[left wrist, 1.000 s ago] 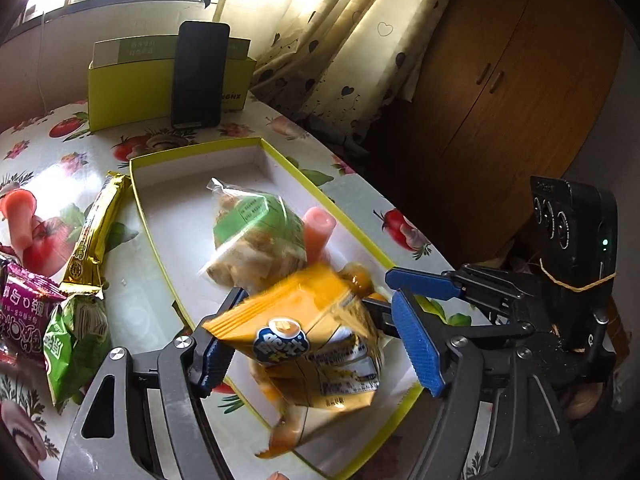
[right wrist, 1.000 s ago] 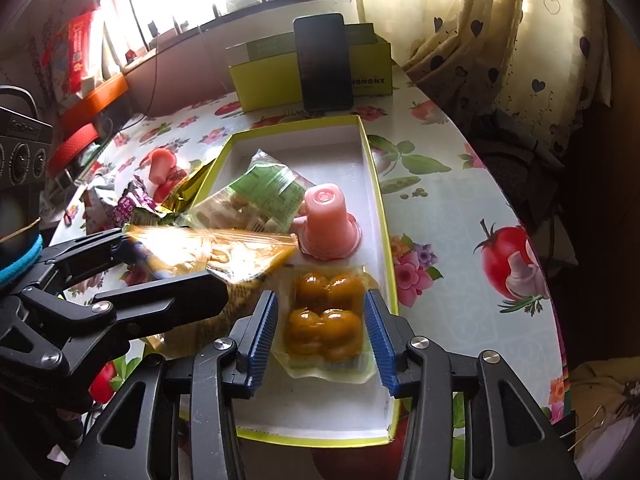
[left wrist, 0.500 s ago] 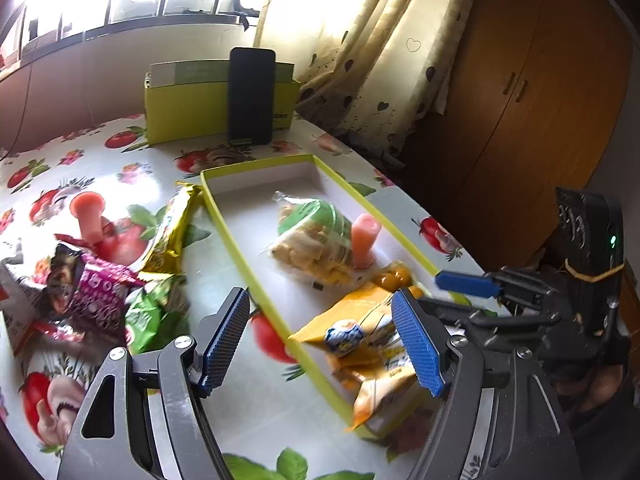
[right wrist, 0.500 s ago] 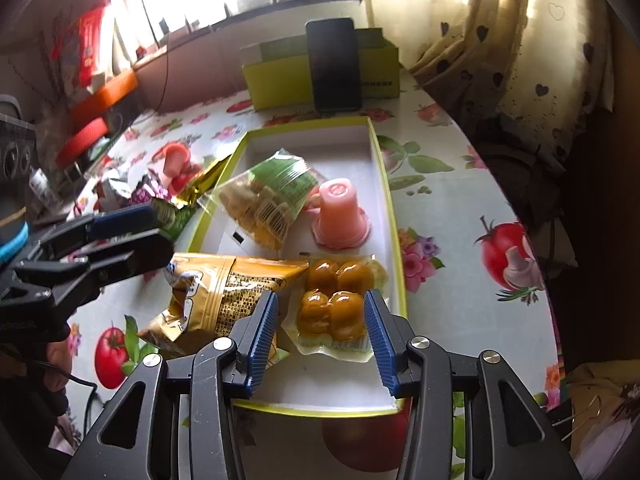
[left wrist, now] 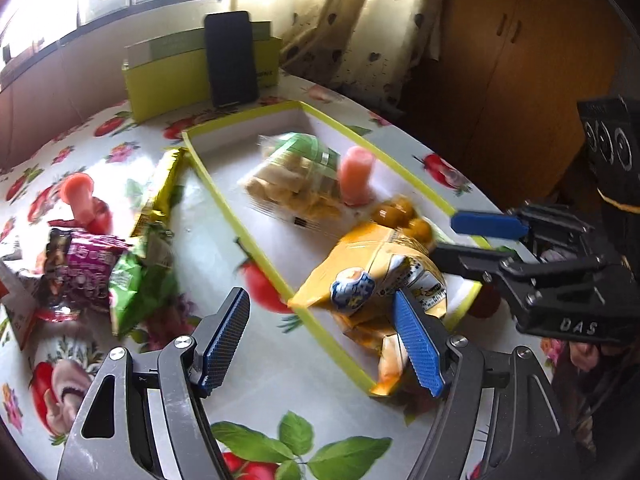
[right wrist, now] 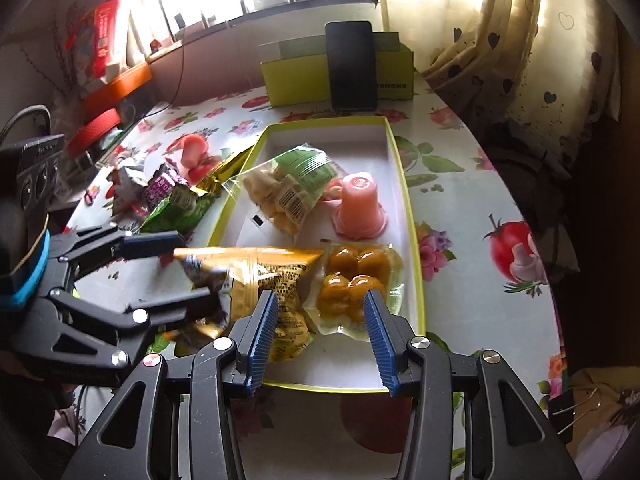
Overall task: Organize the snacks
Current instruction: 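Withdraw both open grippers from the box lid toward the snack pile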
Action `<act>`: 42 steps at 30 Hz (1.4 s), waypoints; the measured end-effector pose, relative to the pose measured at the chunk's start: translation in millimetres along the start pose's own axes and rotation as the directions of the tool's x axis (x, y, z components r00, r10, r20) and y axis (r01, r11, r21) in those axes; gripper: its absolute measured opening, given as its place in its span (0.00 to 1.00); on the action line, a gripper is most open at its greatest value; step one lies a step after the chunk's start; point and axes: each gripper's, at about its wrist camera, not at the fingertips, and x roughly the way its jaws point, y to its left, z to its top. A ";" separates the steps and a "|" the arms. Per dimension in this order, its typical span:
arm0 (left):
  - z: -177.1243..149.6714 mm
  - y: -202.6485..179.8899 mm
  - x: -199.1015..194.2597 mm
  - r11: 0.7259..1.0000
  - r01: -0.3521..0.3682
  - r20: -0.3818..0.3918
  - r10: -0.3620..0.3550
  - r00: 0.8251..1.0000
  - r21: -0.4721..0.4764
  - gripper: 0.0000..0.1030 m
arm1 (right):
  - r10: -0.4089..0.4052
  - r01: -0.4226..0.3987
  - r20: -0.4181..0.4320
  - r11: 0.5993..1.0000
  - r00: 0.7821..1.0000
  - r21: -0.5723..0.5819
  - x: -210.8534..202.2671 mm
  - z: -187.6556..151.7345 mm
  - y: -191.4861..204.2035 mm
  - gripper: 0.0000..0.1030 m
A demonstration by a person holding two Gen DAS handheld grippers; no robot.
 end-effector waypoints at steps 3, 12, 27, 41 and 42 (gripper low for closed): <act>-2.9 -2.4 -2.1 1.000 0.007 0.005 -0.006 1.000 -0.004 0.72 | -0.009 0.009 0.010 1.000 1.000 -0.007 -5.0 0.8 3.5 0.42; -9.5 12.7 -35.7 0.995 -0.003 0.088 0.011 0.996 -0.096 0.72 | -0.006 0.008 0.059 0.999 0.998 -0.031 -25.5 5.8 21.0 0.43; -30.3 32.5 -86.8 0.981 -0.042 0.181 0.077 0.980 -0.189 0.72 | 0.028 -0.018 0.096 0.995 0.995 -0.102 -40.7 10.4 62.6 0.48; -45.5 51.2 -93.3 0.972 -0.052 0.186 0.096 0.978 -0.227 0.72 | 0.050 -0.041 0.067 0.991 0.996 -0.131 -30.1 10.8 82.9 0.49; -46.1 53.1 -93.3 0.971 -0.052 0.186 0.097 0.978 -0.232 0.72 | 0.053 -0.044 0.064 0.990 0.997 -0.131 -28.5 10.9 83.6 0.49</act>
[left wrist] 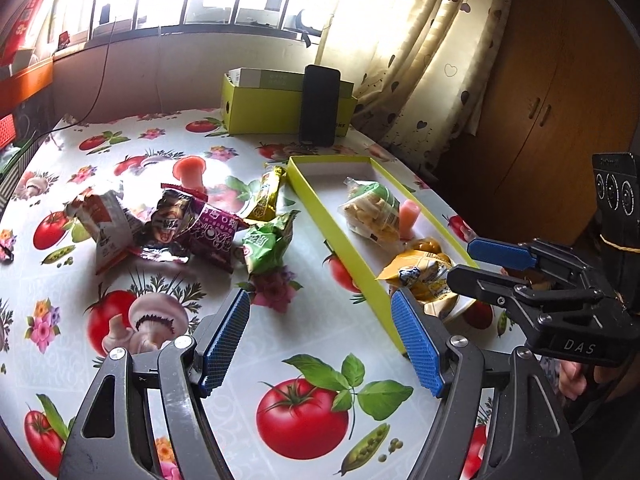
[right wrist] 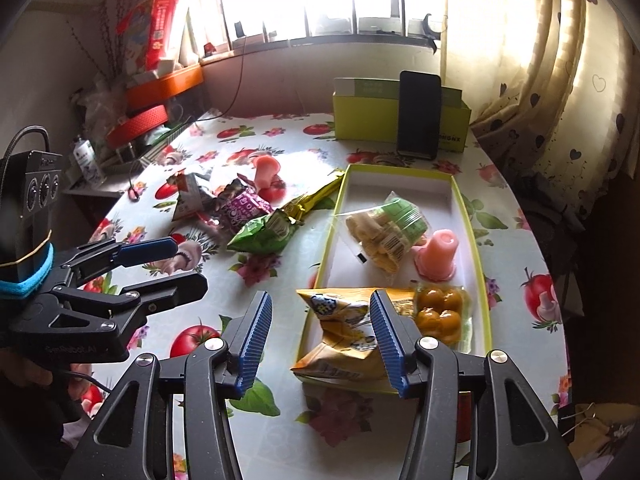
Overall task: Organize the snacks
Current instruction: 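Withdraw both open grippers from the box lid toward the snack pile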
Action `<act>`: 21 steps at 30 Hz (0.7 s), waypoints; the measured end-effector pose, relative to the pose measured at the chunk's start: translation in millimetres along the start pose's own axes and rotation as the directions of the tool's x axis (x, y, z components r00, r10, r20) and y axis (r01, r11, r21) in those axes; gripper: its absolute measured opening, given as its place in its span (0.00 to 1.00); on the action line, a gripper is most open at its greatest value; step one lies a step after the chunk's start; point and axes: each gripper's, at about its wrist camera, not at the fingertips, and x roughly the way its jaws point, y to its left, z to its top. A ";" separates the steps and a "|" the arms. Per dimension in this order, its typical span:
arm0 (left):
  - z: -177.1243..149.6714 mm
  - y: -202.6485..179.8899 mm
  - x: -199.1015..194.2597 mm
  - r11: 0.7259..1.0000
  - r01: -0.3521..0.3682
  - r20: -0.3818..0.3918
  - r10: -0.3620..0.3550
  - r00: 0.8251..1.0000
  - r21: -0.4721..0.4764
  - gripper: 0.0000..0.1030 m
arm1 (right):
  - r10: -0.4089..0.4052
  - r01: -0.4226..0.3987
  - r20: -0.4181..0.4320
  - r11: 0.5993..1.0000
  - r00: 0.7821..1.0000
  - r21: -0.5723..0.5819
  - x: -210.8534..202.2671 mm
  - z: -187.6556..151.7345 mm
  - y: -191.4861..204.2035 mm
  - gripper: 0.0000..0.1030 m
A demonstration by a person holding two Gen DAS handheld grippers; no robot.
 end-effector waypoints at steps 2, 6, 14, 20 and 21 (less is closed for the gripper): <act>-0.8 3.9 -0.7 1.000 -0.006 0.001 0.006 1.000 -0.008 0.72 | 0.008 -0.008 -0.007 1.000 1.000 0.000 3.8 -0.1 1.9 0.49; -1.0 14.1 -0.6 0.999 -0.024 0.001 0.024 1.000 -0.031 0.72 | 0.020 -0.020 -0.019 1.000 1.000 0.009 12.0 1.1 4.4 0.49; 1.0 39.0 -3.4 0.994 -0.070 0.010 0.071 0.997 -0.084 0.72 | 0.055 -0.055 -0.021 0.998 0.998 0.015 27.1 12.1 12.0 0.49; 4.7 62.0 -6.8 0.986 -0.111 0.017 0.114 0.993 -0.125 0.72 | 0.097 -0.097 -0.040 0.995 0.994 0.009 45.3 22.2 23.5 0.49; 5.1 66.1 -7.5 0.984 -0.116 0.018 0.120 0.993 -0.133 0.72 | 0.104 -0.103 -0.044 0.995 0.994 0.012 48.3 23.6 24.5 0.49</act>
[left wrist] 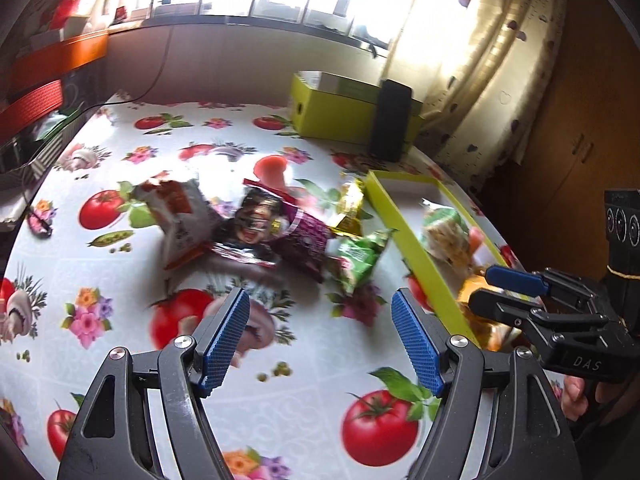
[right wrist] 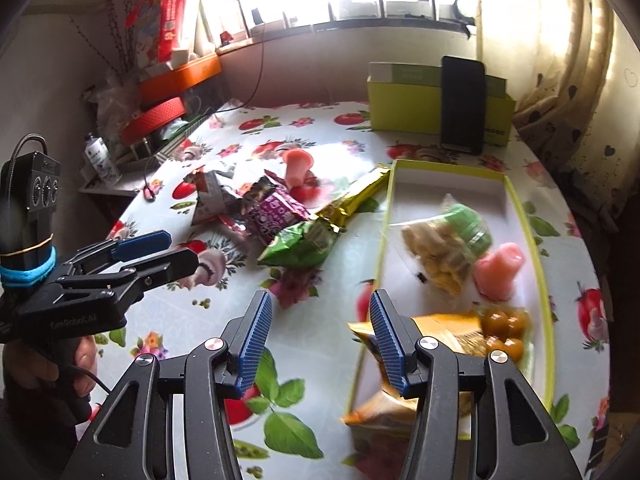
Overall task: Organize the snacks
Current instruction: 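Withdraw both open grippers from the box lid toward the snack pile, then grasp the white-and-orange printed bag with the left gripper while the right grasps the green snack bag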
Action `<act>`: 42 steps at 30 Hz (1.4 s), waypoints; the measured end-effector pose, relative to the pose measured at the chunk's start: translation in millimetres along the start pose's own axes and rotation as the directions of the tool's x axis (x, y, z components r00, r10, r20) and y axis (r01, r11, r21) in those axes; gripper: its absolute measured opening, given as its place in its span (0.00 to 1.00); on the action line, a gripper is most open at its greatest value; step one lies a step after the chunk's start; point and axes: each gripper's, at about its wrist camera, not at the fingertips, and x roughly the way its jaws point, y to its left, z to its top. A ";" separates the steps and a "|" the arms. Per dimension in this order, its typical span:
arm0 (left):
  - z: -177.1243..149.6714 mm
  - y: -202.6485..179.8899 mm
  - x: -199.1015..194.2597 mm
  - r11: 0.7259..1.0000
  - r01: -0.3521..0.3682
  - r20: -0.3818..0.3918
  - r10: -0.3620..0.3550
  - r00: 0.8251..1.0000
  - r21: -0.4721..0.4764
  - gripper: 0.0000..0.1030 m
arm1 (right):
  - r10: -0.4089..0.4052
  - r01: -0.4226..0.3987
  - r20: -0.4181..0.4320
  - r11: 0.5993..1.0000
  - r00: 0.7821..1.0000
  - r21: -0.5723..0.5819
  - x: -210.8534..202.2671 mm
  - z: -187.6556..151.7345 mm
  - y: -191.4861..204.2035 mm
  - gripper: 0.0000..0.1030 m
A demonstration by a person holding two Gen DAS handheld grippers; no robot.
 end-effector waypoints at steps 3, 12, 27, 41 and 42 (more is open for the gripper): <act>4.2 15.6 0.2 0.999 -0.019 0.004 0.019 1.000 -0.039 0.72 | 0.019 -0.019 -0.011 1.000 1.000 0.016 10.8 5.7 1.2 0.51; 22.1 61.0 5.4 0.984 -0.068 0.019 0.072 0.997 -0.164 0.72 | 0.045 -0.042 -0.045 0.997 0.998 0.057 43.5 23.9 1.8 0.57; 54.2 108.0 50.4 0.930 -0.120 0.022 0.136 0.991 -0.347 0.72 | 0.031 -0.016 -0.102 0.990 0.994 0.139 96.5 43.3 0.8 0.58; 66.1 121.1 96.0 0.908 -0.222 -0.040 0.222 0.974 -0.357 0.72 | -0.001 0.022 -0.147 0.990 0.989 0.139 121.9 46.0 -2.1 0.50; 66.1 120.8 97.6 0.907 -0.228 -0.043 0.228 0.973 -0.353 0.72 | -0.004 0.025 -0.146 0.990 0.989 0.137 121.6 45.8 -2.5 0.48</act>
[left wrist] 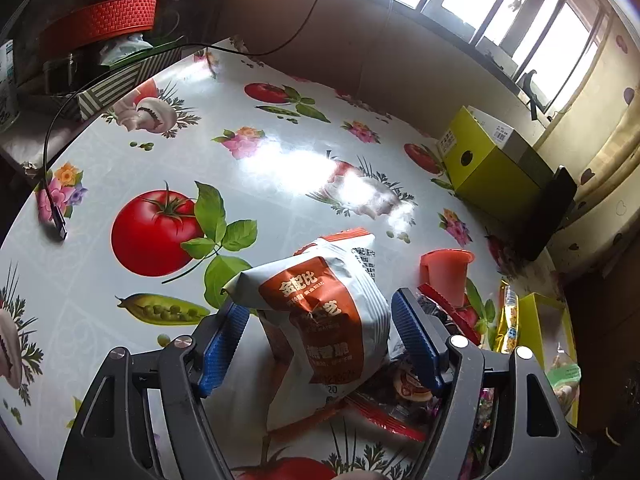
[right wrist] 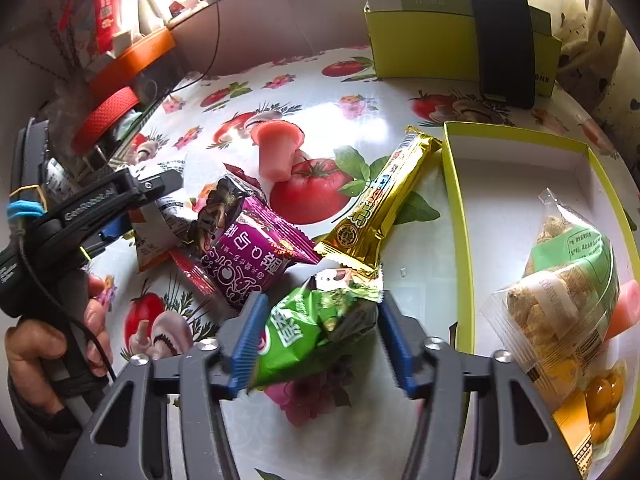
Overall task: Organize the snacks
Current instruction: 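Grasp the white-and-orange printed bag with the left gripper while the right grasps the green snack bag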
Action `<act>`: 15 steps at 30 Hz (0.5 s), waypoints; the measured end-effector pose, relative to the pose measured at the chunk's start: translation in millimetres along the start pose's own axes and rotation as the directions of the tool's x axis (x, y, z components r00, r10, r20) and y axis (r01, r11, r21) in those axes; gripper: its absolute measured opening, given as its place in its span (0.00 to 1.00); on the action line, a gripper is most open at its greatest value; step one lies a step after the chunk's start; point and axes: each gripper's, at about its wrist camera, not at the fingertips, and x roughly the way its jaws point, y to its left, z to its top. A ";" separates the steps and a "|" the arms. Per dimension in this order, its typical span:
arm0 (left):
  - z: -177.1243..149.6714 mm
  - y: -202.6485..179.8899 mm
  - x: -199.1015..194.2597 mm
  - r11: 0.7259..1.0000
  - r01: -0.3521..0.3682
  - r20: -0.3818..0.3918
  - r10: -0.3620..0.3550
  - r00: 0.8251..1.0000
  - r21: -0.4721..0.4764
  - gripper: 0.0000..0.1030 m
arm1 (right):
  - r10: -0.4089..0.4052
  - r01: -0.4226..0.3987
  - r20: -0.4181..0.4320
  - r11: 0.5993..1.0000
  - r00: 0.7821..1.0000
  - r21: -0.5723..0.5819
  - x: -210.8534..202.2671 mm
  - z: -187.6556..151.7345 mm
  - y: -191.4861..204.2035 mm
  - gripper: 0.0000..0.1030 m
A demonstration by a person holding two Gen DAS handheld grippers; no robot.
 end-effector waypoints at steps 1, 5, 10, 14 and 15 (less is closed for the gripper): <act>-0.2 0.5 2.1 1.000 -0.010 -0.004 0.010 1.000 0.004 0.68 | 0.002 -0.002 0.002 1.000 1.000 0.000 -0.3 -0.1 -0.7 0.46; -1.3 1.5 4.1 1.000 -0.023 -0.003 0.023 1.000 0.017 0.54 | 0.012 -0.012 0.012 1.000 1.000 -0.003 -3.1 -2.9 -2.0 0.43; -5.6 -0.6 -4.0 0.998 -0.040 0.008 0.039 0.999 0.055 0.52 | 0.024 -0.024 0.026 1.000 0.999 -0.010 -11.0 -8.5 -3.6 0.42; -11.4 1.3 -17.9 0.996 -0.050 0.025 0.049 0.998 0.070 0.52 | 0.037 -0.036 0.049 0.999 0.998 -0.018 -21.5 -13.2 -2.8 0.42; -13.3 1.7 -22.2 0.996 -0.053 0.030 0.051 0.998 0.074 0.52 | 0.043 -0.042 0.054 0.999 0.998 -0.019 -24.5 -14.4 -2.6 0.42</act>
